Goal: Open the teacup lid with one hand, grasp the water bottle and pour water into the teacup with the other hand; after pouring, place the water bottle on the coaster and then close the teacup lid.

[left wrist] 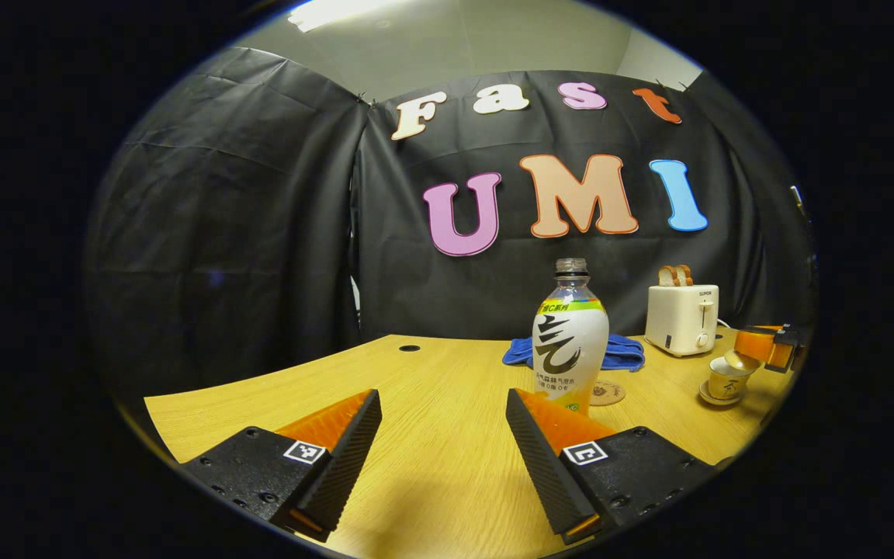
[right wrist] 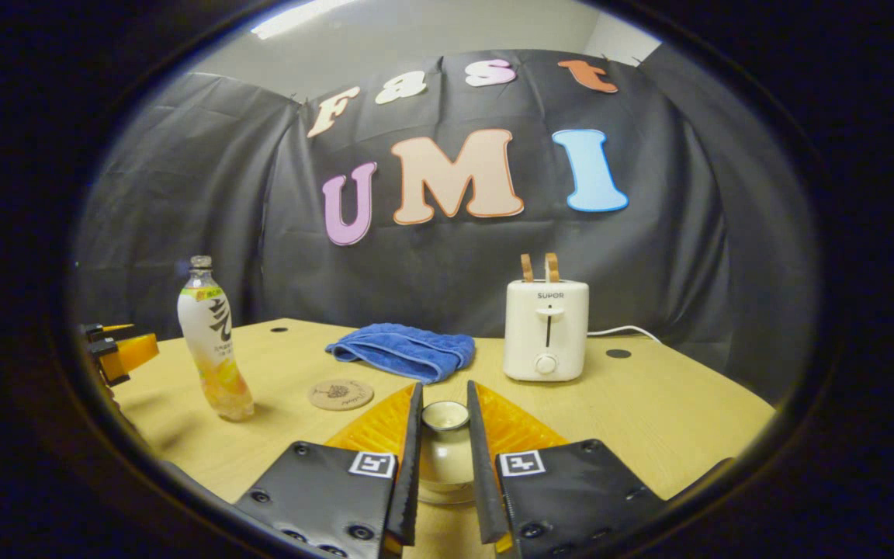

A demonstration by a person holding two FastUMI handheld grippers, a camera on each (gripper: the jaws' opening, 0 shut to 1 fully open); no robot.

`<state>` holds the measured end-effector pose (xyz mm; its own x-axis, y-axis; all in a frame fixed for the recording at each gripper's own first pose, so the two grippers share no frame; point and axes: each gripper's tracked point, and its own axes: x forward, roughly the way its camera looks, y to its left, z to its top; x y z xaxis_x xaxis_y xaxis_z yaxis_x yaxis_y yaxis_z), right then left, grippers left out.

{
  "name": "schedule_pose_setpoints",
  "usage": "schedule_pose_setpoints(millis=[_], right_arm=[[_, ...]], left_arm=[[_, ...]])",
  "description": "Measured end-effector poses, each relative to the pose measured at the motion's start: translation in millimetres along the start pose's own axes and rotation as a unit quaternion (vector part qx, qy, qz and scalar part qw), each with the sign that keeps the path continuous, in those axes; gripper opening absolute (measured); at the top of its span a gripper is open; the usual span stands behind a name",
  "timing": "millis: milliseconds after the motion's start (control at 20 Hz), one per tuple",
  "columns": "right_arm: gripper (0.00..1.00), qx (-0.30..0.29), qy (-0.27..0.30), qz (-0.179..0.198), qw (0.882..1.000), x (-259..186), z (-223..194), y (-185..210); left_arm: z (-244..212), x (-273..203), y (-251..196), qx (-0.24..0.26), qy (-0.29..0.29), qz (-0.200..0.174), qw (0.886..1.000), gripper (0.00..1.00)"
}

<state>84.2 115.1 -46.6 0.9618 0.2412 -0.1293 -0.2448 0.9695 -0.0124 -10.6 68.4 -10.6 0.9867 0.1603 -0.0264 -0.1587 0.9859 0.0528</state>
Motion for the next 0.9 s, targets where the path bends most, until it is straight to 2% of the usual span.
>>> schedule_pose_setpoints(millis=[200, 350, 450, 650, 900], right_arm=[[0.34, 0.000, -0.009, -0.007, 1.000, -13, 2, -6], [0.34, 0.000, -0.010, -0.018, 1.000, -22, 3, -13], [0.34, 0.000, -0.010, -0.025, 1.000, -26, 2, -18], [0.34, 0.000, -0.010, -0.040, 0.999, -35, 3, -29], [0.34, 0.000, -0.012, -0.064, 0.998, -43, 4, -43]], left_arm=[[0, 1, -6, -0.001, -0.001, -0.013, 1.000, 0.94], [0, 1, -15, -0.001, -0.002, -0.038, 0.999, 0.94], [1, 1, -25, -0.002, -0.003, -0.063, 0.998, 0.94], [0, -1, -54, -0.003, -0.002, -0.144, 0.990, 0.94], [0, 7, -74, -0.005, -0.001, -0.187, 0.982, 0.94]])
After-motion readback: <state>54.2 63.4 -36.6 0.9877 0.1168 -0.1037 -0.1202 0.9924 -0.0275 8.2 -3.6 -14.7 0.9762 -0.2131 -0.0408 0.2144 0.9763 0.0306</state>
